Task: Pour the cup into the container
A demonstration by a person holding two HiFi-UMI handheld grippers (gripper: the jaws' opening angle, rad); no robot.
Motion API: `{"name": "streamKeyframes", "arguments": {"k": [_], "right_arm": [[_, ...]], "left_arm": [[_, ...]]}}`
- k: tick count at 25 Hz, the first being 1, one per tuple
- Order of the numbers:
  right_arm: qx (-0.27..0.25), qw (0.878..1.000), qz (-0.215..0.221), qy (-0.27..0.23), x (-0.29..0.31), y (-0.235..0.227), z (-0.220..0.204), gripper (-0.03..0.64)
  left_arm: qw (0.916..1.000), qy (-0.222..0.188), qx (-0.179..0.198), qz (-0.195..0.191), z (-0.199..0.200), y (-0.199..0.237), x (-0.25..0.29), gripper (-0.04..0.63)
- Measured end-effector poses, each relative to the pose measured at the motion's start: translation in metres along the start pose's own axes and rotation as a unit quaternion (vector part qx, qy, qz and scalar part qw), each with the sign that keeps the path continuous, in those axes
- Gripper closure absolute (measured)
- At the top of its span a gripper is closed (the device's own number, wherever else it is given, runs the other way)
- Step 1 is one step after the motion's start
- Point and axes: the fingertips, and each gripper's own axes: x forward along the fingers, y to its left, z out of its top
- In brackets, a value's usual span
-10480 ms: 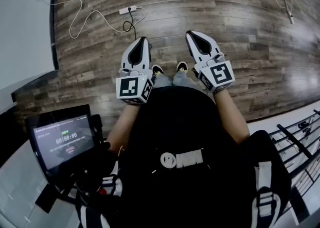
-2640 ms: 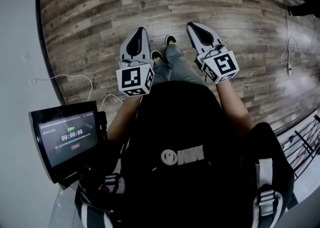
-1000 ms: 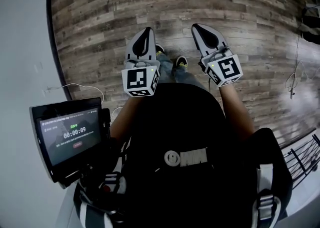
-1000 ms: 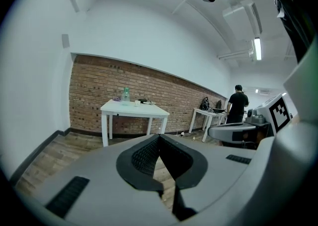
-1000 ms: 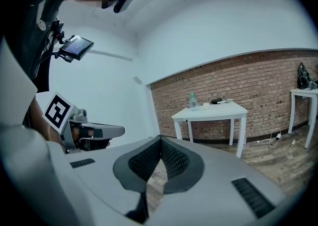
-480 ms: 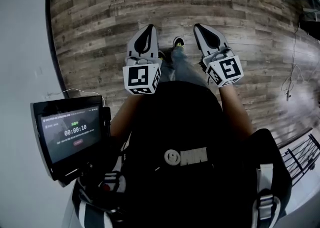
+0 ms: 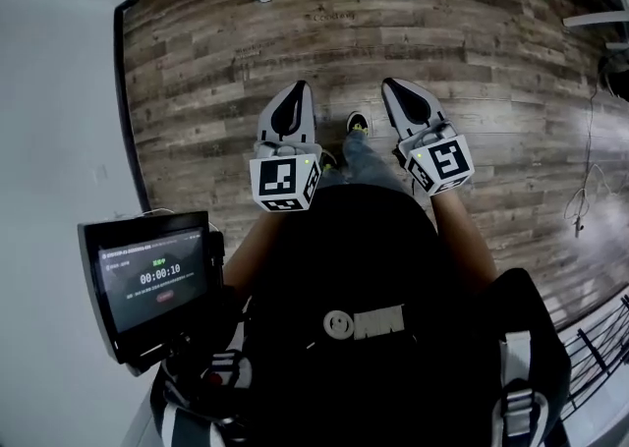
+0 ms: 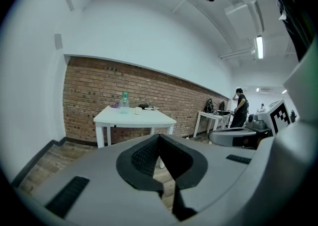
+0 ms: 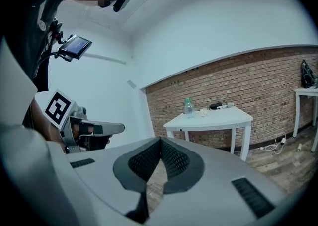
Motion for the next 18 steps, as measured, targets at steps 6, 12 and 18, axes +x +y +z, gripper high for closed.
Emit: {"name": "streamKeyframes", "arguments": {"k": [6, 12, 18], "right_arm": [[0.005, 1.0, 0.005, -0.019, 0.015, -0.044, 0.017, 0.612], [0.003, 1.0, 0.021, -0.018, 0.037, -0.061, 0.029, 0.612], [0.001, 1.0, 0.019, -0.007, 0.062, -0.065, 0.031, 0.612]], "left_arm": [[0.9999, 0.003, 0.014, 0.007, 0.012, -0.006, 0.039, 0.598], [0.9994, 0.0, 0.01, 0.033, 0.023, 0.009, 0.055, 0.598], [0.9995, 0.005, 0.002, 0.03, 0.025, 0.03, 0.076, 0.598]]}}
